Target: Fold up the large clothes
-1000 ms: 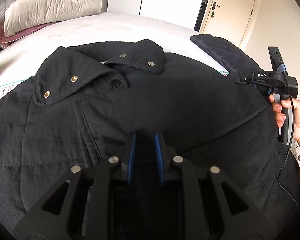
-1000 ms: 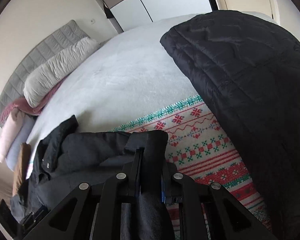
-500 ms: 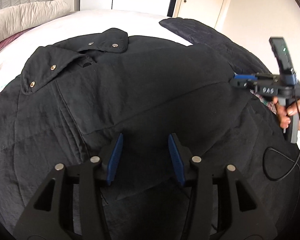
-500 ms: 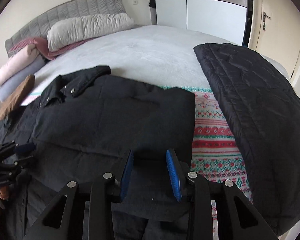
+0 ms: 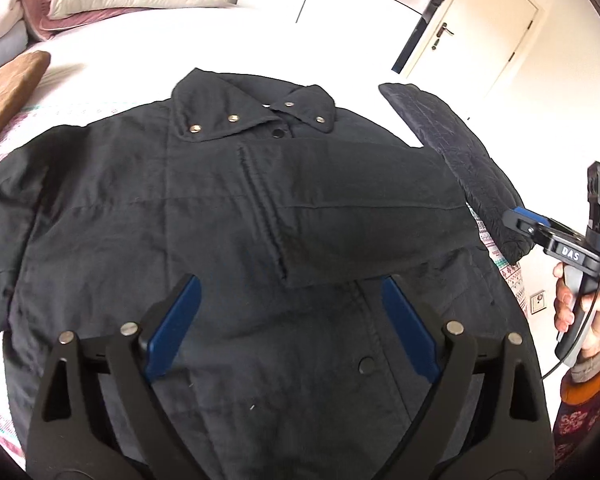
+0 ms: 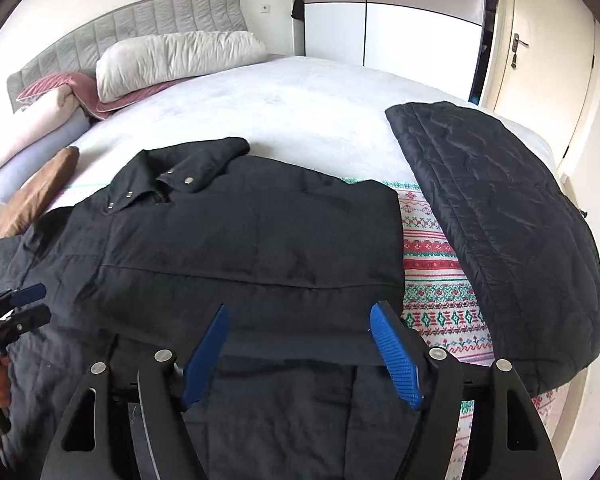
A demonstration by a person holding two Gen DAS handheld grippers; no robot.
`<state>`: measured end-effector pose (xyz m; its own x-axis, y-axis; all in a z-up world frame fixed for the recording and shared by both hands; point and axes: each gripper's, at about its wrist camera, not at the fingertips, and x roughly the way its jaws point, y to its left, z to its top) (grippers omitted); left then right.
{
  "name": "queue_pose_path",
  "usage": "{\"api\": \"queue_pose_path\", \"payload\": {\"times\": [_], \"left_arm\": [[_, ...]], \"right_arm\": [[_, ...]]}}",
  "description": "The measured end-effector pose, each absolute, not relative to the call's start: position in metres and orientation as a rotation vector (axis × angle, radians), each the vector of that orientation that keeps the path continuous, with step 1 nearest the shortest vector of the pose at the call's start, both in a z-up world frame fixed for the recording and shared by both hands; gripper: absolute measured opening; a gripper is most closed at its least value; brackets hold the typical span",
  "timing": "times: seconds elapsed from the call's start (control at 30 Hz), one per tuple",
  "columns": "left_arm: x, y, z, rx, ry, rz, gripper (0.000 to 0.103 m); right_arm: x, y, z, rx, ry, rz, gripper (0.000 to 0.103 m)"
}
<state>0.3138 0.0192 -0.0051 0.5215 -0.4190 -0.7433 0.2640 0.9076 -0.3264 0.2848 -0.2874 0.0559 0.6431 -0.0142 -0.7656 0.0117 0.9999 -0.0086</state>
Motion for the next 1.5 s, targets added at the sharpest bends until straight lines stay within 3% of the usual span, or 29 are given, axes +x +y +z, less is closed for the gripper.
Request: {"api": "queue_pose_path", "payload": {"times": [0.1, 0.47, 0.97, 1.13, 1.23, 1.3, 1.37, 1.5], "left_arm": [[0.296, 0.050, 0.007, -0.188, 0.944, -0.331, 0.100], [0.240, 0.171, 0.014, -0.232, 0.981, -0.099, 0.101], [0.252, 0.364, -0.054, -0.661, 0.866, 0.211, 0.100], [0.266, 0.394, -0.078, -0.714, 0.830, 0.367, 0.082], [0.268, 0.401, -0.078, -0.724, 0.778, 0.420, 0.050], [0.266, 0.396, -0.067, -0.690, 0.738, 0.457, 0.014], [0.263, 0.384, -0.047, -0.644, 0.665, 0.459, 0.008], [0.253, 0.351, 0.006, -0.543, 0.486, 0.375, 0.005]], "right_arm": [[0.261, -0.264, 0.072, 0.001, 0.866, -0.013, 0.080], [0.193, -0.204, 0.081, -0.010, 0.856, 0.040, 0.083], [0.198, -0.209, 0.032, 0.057, 0.951, 0.039, 0.084], [0.202, -0.207, 0.022, 0.052, 0.980, 0.035, 0.084], [0.201, -0.203, 0.023, 0.029, 0.979, 0.043, 0.084], [0.200, -0.200, 0.023, 0.021, 0.976, 0.050, 0.084], [0.200, -0.199, 0.023, 0.023, 0.972, 0.058, 0.084], [0.201, -0.200, 0.022, 0.028, 0.979, 0.064, 0.084]]}}
